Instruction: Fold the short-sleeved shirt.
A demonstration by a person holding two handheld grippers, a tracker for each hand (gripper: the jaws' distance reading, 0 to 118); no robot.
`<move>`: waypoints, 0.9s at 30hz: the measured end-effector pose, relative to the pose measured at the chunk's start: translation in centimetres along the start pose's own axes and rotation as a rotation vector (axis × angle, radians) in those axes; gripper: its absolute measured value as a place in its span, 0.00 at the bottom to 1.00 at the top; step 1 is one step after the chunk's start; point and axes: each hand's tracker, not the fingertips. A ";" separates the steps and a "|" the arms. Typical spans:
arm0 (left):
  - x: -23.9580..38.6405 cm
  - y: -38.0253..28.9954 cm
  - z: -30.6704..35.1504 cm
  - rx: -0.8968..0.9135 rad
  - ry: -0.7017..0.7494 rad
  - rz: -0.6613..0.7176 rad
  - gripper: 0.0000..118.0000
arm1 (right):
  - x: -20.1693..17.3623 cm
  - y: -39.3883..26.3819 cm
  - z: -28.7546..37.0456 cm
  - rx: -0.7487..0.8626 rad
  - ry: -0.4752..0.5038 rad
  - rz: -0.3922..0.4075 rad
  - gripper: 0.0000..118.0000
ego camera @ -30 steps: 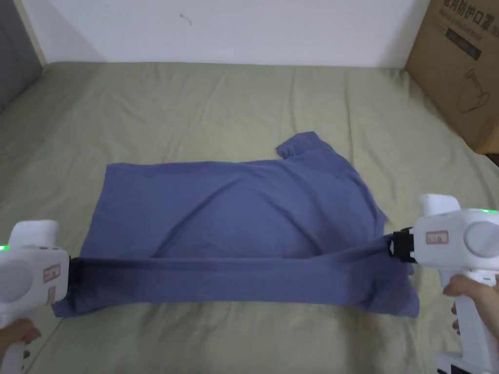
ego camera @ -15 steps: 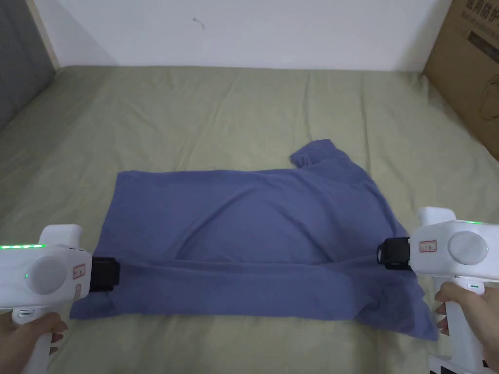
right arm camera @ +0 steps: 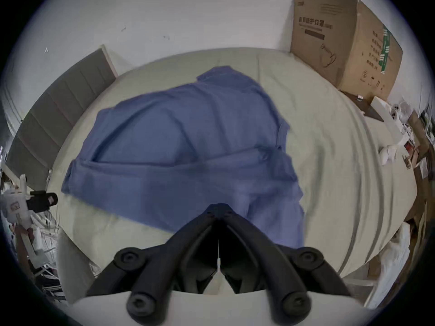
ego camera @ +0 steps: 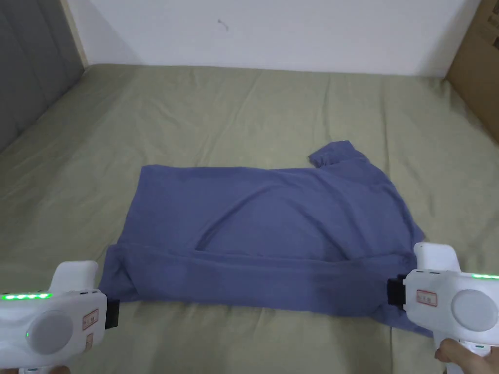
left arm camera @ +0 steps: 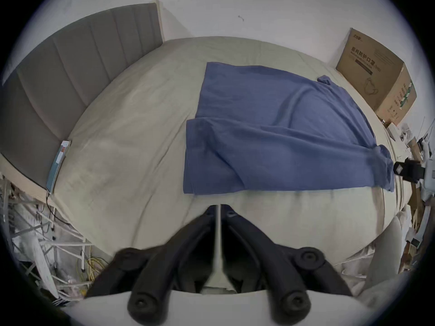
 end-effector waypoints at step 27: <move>-1.8 3.9 -4.1 -0.044 0.010 0.025 0.02 | 6.3 -3.2 -2.7 -0.044 -0.029 -0.212 0.67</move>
